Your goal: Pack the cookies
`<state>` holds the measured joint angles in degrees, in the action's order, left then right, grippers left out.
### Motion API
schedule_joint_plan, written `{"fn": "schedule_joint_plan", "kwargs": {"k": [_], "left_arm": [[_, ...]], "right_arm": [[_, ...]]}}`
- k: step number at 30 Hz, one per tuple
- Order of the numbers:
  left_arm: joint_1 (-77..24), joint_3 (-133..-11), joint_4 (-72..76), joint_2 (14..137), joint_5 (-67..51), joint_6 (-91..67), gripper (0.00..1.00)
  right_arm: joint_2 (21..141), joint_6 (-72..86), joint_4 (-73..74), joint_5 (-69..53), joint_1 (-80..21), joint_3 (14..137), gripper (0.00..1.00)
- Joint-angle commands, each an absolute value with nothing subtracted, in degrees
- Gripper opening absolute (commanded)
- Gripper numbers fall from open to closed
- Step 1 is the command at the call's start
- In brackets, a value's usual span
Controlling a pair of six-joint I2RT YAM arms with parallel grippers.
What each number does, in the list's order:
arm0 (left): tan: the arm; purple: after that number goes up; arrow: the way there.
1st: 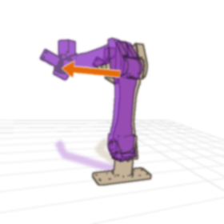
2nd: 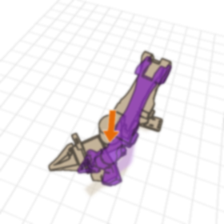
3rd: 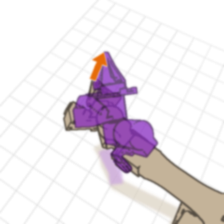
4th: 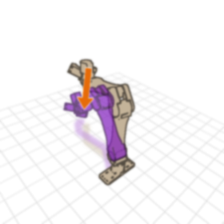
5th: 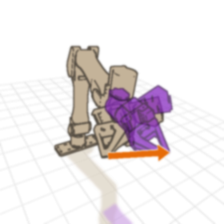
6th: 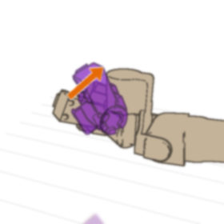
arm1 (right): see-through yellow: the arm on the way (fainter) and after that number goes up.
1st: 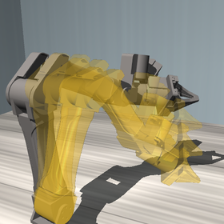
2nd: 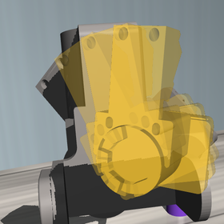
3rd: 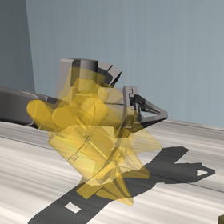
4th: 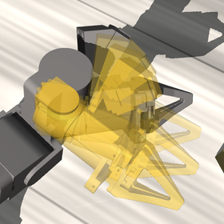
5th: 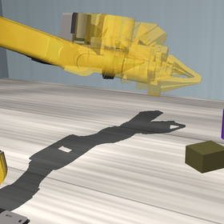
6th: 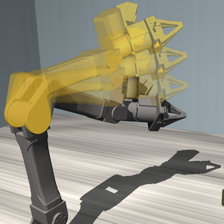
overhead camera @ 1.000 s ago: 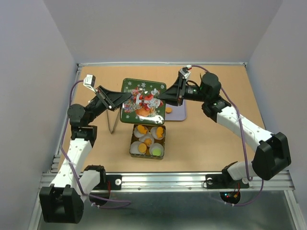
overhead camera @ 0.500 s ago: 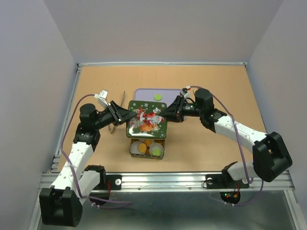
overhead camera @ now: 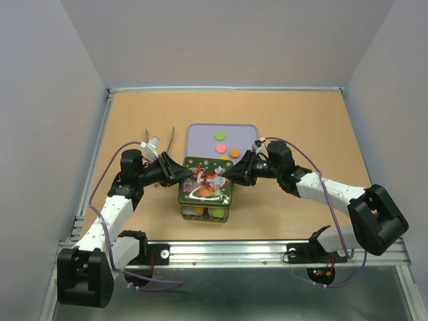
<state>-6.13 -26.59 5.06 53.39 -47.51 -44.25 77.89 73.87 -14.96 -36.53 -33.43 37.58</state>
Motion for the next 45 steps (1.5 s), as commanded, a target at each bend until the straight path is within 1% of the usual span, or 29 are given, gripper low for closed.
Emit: {"fn": "schedule_joint_plan", "kwargs": {"k": [1, 4, 5, 7, 8, 12, 25, 30, 33, 36, 41, 45], "left_arm": [[-5.1, -26.45, 3.61, 55.45, -36.31, -36.65, 0.41], [-5.18, -26.54, 3.08, 57.03, -34.02, -36.82, 0.42], [-5.19, -26.63, 2.55, 57.39, -32.01, -36.74, 0.42], [-5.19, -27.16, 0.8, 58.79, -30.16, -36.74, 0.42], [-5.19, -27.51, 0.44, 59.23, -28.93, -36.56, 0.42], [-5.36, -28.39, -3.34, 60.64, -24.18, -36.91, 0.42], [-9.05, -28.92, -3.96, 66.62, -22.15, -36.48, 0.41], [-13.79, -28.3, -2.64, 68.73, -19.97, -36.56, 0.36], [-17.04, -28.12, -2.81, 68.47, -17.94, -37.0, 0.31], [-19.07, -28.39, -4.13, 67.33, -16.0, -37.44, 0.29], [-21.36, -28.39, -5.97, 64.78, -14.06, -38.67, 0.29], [-21.44, -25.85, -4.84, 62.67, -17.83, -41.74, 0.29]], "right_arm": [[76.81, 71.28, -14.59, -34.19, -33.05, 35.33, 0.27], [77.96, 70.4, -14.59, -34.01, -33.05, 35.24, 0.33], [78.31, 70.23, -14.68, -34.01, -33.13, 35.33, 0.36], [79.54, 69.79, -14.59, -34.1, -33.05, 35.59, 0.38], [79.98, 69.79, -14.59, -34.19, -33.05, 35.51, 0.41], [81.12, 69.35, -14.59, -34.54, -33.05, 35.16, 0.46], [80.16, 69.43, -14.5, -34.1, -33.05, 33.49, 0.47], [79.54, 69.08, -14.06, -33.49, -33.05, 33.75, 0.47], [79.01, 68.29, -12.84, -33.14, -32.96, 34.36, 0.49], [78.14, 67.77, -11.43, -32.78, -32.96, 34.72, 0.51], [77.17, 67.41, -9.93, -32.34, -33.05, 34.63, 0.52], [76.38, 67.24, -9.14, -31.99, -32.96, 34.54, 0.52]]}}
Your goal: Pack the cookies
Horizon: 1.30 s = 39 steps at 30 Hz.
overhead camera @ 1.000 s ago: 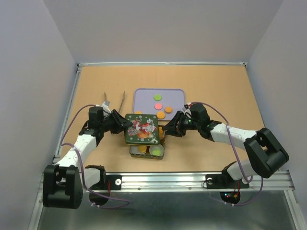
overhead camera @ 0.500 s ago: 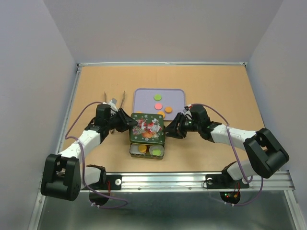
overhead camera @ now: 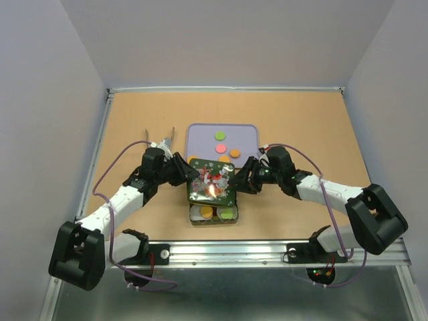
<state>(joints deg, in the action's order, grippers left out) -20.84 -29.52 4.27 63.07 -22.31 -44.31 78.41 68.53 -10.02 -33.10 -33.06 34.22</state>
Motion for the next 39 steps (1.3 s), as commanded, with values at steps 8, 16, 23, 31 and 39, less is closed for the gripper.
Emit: {"fn": "schedule_joint_plan", "kwargs": {"k": [8, 16, 23, 31, 39], "left_arm": [[-21.53, -19.69, -0.88, 57.83, -21.88, -47.02, 0.28], [-21.36, -14.42, 4.39, 55.81, -25.31, -50.71, 0.3], [-21.36, -9.67, 8.34, 53.97, -28.29, -53.87, 0.34], [-21.36, -4.05, 14.41, 53.17, -30.76, -57.3, 0.45], [-21.62, -3.16, 15.03, 52.21, -31.03, -57.04, 0.52]], "right_arm": [[75.68, 66.62, -7.56, -31.9, -32.96, 34.98, 0.53], [75.15, 65.92, -5.1, -32.08, -32.96, 36.3, 0.53], [74.18, 65.65, -3.61, -31.73, -32.96, 35.16, 0.53], [70.93, 65.83, -2.03, -30.68, -32.96, 32.52, 0.53], [66.36, 62.85, 10.09, -24.19, -32.96, 32.61, 0.53]]}}
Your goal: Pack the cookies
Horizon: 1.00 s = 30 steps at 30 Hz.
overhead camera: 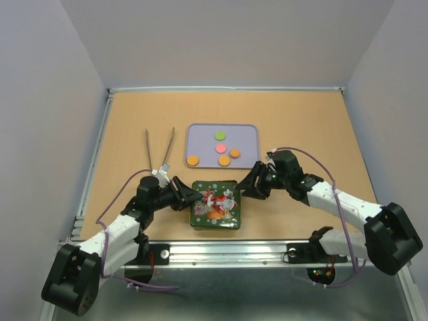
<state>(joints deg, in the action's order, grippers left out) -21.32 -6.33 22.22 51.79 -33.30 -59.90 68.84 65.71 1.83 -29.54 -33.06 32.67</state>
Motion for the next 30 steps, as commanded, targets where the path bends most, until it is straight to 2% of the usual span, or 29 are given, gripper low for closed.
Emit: {"fn": "schedule_joint_plan", "kwargs": {"k": [1, 7, 21, 30], "left_arm": [[-21.71, -3.08, 14.68, 51.95, -30.85, -57.13, 0.52], [-21.62, -3.69, 10.73, 48.7, -26.99, -57.3, 0.53], [-21.62, -4.22, 9.32, 48.08, -23.38, -58.53, 0.53], [-21.71, -4.48, 9.14, 48.69, -23.03, -58.53, 0.6]], "right_arm": [[66.01, 62.58, 11.85, -23.65, -33.05, 32.35, 0.53], [64.42, 64.07, 11.87, -23.46, -32.96, 29.27, 0.53], [68.29, 62.67, 10.64, -24.7, -33.13, 33.04, 0.54], [72.77, 61.96, 6.51, -25.75, -35.59, 37.17, 0.56]]}}
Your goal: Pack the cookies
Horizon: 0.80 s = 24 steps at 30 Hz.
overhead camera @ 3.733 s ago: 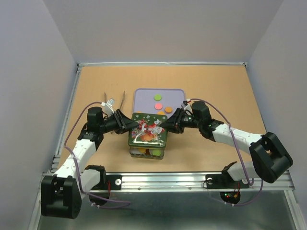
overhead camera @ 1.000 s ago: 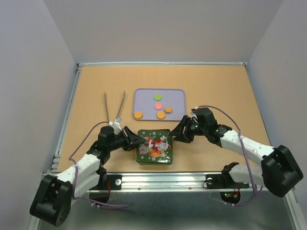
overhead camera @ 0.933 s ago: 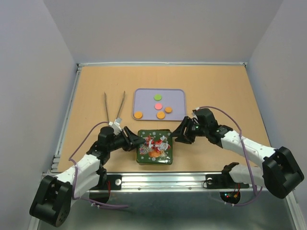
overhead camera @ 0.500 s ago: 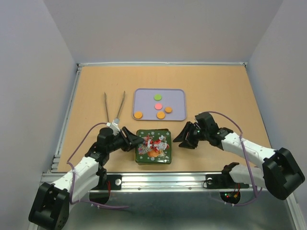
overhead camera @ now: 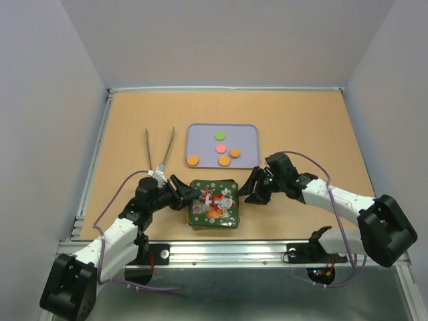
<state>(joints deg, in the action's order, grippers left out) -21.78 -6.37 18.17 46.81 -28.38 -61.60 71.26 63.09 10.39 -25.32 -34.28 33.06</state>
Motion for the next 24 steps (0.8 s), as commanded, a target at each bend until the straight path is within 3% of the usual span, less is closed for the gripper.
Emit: {"fn": "schedule_joint_plan", "kwargs": {"k": [1, 12, 24], "left_arm": [[-21.71, -4.48, 8.97, 48.6, -22.94, -58.62, 0.6], [-22.41, -5.63, 4.13, 47.2, -21.01, -57.92, 0.63], [-24.17, -6.33, 3.61, 47.37, -19.69, -56.78, 0.75]], "right_arm": [[73.38, 61.7, 6.42, -25.75, -35.94, 37.87, 0.56], [77.61, 60.73, 6.15, -24.61, -36.47, 38.94, 0.54], [82.26, 58.71, 6.15, -23.99, -36.47, 42.53, 0.53]]}}
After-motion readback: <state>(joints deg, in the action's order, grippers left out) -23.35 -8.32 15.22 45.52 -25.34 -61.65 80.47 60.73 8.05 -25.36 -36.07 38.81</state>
